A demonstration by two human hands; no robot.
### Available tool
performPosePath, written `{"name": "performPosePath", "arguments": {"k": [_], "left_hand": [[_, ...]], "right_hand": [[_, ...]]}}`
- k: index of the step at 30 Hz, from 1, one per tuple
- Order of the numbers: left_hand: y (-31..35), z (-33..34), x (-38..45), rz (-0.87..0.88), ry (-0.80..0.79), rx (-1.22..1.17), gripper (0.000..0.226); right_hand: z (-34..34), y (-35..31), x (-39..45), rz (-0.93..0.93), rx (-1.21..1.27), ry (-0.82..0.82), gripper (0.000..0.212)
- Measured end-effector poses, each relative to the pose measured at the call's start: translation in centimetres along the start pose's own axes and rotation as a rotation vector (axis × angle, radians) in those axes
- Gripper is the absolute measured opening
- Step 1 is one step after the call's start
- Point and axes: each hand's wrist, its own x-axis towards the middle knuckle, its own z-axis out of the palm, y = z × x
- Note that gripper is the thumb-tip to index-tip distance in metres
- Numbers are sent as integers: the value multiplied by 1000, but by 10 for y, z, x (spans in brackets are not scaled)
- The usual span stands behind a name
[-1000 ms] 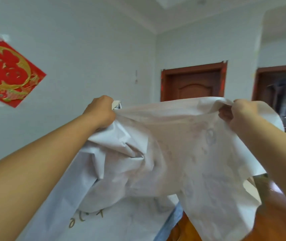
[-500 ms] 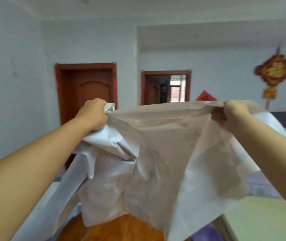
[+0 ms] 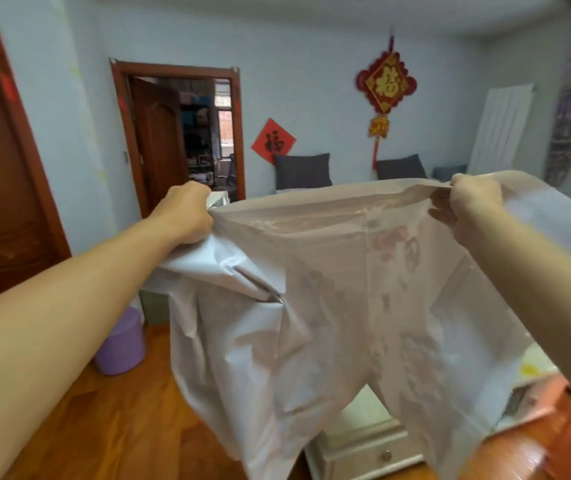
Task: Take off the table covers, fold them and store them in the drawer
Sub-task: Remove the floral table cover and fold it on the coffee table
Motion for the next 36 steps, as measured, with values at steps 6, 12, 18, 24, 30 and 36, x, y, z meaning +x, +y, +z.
{"name": "performPosePath", "arguments": {"k": [6,12,18,24,30,36], "left_hand": [[74,86,89,61,-141,-44,16],[158,167,181,111,-308,-50,19],[247,225,248,148,-472,145,25],[319,259,282,43,-865,128,22],[360,305,302,-67,-986,73,36],[373,364,353,-107,-946,186,38]], "right_hand": [[-27,8,117,-45,-75,106,21],[-74,7,231,-96,-137,294,14],[-129,11,334,-137,-364,325,33],[-168,29,426,-313,-682,353,38],[-174,63,518,-229,-797,243,23],[-163,119,600,-67,-1018,52,42]]}}
